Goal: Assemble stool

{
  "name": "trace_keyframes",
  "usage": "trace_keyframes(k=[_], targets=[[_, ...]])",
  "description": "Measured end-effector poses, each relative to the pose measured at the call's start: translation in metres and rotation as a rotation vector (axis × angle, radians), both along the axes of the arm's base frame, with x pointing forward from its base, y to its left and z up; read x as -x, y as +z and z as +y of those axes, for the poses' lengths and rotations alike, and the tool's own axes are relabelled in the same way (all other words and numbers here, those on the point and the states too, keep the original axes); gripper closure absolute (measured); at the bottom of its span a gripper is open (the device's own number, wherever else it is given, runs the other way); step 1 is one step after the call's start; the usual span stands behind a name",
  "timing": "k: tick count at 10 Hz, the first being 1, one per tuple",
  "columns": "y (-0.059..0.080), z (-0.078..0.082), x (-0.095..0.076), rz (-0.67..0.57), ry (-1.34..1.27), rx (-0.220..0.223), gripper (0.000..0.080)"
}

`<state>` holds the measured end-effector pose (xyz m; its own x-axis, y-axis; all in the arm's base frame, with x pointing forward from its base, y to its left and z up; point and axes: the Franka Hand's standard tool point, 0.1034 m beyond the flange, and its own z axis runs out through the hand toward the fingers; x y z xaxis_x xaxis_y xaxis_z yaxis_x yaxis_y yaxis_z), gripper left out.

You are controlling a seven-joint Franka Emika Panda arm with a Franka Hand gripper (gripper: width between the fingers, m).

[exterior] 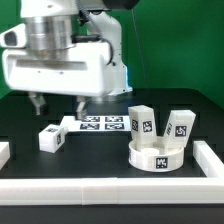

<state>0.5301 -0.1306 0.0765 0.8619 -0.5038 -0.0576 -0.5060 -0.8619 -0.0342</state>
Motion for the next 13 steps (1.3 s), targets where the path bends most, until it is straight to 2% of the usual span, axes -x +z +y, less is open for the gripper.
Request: trace_keyframes(k=[2,5,7,8,9,10,11,13], targets=[[-0.013,-0.014,0.011,-0.011,0.012,0.004,0.015],[-0.015,-0.011,0.016,0.016,0.013,-0.023,0.015],[-0.015,-0.007,0.023,0.138,0.009,-0.113,0.015],[-0.016,-0.008,0.023,0.176,0.015,-0.141,0.015],[-0.018,-0.01,0.029,0.246,0.029,-0.194,0.015],[-0.023,-0.015,0.03,0.278,0.023,-0.213,0.015],[-0.025,-0.013,0.038,0.347,0.019,-0.259,0.015],[-0.029,-0.019,0.04,0.44,0.012,-0.32,0.015]])
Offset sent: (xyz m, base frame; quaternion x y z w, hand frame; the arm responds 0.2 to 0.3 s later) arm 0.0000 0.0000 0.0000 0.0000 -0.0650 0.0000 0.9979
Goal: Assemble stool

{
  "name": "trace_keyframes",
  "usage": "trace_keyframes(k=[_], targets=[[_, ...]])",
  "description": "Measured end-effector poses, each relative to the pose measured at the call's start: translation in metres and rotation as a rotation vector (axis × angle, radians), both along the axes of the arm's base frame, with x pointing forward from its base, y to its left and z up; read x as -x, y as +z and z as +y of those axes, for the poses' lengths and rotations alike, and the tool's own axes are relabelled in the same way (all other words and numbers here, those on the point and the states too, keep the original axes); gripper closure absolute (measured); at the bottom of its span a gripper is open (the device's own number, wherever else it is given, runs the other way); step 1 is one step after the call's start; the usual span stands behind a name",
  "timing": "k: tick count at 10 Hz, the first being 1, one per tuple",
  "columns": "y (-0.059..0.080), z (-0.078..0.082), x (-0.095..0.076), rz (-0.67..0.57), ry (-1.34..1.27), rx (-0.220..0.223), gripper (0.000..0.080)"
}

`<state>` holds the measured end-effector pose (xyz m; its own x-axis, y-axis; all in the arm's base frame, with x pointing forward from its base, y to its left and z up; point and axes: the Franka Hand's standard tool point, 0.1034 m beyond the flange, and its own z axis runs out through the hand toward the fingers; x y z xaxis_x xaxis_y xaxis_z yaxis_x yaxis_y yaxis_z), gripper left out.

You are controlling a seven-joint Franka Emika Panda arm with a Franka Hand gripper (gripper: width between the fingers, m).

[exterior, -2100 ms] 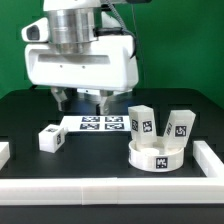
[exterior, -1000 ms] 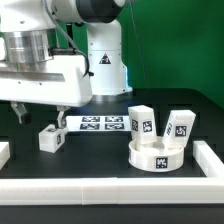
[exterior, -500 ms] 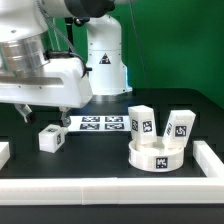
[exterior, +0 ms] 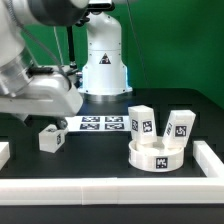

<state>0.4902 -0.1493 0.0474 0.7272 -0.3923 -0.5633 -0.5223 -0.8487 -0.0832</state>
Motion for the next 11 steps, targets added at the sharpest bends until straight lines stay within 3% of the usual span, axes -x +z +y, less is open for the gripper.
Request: trace_keyframes(k=[4,6,11], targets=[[-0.004,0.001,0.014,0.226,0.004,-0.14,0.015],[-0.013,-0.001,0.01,0.211,0.013,-0.13,0.015],[-0.016,-0.002,0.017,0.241,0.005,-0.145,0.015]])
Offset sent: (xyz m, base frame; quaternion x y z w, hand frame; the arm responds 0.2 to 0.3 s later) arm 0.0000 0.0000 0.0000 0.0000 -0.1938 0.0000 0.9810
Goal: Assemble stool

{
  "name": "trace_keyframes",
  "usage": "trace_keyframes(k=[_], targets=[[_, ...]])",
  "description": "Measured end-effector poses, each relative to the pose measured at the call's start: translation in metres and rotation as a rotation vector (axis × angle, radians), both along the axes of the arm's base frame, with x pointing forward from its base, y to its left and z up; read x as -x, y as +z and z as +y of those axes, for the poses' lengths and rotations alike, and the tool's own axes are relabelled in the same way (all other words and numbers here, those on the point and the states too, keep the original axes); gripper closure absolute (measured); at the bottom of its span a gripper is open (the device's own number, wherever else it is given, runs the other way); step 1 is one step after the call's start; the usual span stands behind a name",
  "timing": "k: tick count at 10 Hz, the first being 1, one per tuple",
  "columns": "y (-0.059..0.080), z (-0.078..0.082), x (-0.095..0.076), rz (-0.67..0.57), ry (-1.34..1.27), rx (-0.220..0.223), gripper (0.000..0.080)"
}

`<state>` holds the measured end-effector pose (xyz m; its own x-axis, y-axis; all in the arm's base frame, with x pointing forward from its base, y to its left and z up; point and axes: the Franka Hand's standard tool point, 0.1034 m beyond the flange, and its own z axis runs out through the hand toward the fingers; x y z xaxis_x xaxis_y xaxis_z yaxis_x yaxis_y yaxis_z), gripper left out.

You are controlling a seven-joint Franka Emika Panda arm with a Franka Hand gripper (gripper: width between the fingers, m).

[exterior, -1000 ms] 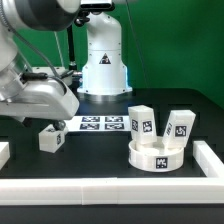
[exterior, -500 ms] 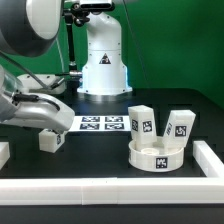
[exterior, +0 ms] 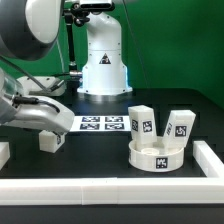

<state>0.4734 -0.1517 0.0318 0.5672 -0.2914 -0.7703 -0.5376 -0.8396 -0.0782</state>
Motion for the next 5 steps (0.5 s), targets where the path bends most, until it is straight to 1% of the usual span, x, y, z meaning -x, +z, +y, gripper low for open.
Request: trace_keyframes(k=[2,3,5], targets=[[-0.006,0.0,0.009,0.094,-0.003,-0.047,0.015],[-0.012,0.0,0.007,0.089,0.001,-0.039,0.015],[-0.017,0.003,0.007,0.08,0.007,-0.032,0.015]])
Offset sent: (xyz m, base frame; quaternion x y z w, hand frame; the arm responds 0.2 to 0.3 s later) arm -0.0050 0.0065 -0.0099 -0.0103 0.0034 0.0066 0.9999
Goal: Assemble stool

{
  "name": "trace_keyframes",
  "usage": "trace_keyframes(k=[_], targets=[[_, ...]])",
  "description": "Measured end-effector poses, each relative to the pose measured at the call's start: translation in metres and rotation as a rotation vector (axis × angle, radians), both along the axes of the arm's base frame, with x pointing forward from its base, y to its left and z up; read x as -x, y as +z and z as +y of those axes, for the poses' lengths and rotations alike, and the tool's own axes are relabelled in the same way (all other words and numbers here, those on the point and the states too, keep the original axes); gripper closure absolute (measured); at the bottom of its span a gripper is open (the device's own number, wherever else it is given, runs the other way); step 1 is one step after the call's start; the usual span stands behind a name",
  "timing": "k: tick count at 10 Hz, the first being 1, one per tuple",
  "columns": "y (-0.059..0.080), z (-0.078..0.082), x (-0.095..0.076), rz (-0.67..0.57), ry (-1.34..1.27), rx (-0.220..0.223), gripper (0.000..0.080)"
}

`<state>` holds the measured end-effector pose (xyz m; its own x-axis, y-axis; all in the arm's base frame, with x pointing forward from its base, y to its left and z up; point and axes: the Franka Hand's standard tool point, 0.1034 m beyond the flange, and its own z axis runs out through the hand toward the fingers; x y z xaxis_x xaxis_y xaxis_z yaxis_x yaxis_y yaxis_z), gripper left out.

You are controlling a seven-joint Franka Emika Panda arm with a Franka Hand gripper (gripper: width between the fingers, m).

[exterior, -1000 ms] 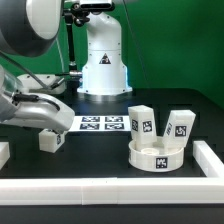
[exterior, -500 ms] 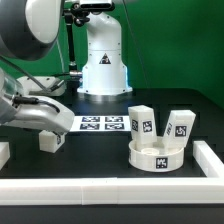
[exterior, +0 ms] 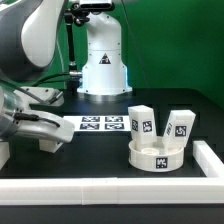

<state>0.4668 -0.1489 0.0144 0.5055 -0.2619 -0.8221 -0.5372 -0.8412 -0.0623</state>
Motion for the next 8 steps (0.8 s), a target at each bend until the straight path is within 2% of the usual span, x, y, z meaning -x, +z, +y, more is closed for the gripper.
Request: trace_keyframes(k=[2,5,6,7,8], targets=[[-0.0042,0.0036,-0.0022,-0.012,0.006,0.004,0.015],[-0.0073,0.0007,-0.0019,-0.021,0.003,0.01,0.015],[-0.0077,0.0005,-0.0013,-0.02,0.002,0.01,0.0284],[-0.008,0.0003,-0.0007,-0.02,0.001,0.01,0.0284],[-0.0082,0.0,-0.0004,-0.02,0.0,0.011,0.0422]])
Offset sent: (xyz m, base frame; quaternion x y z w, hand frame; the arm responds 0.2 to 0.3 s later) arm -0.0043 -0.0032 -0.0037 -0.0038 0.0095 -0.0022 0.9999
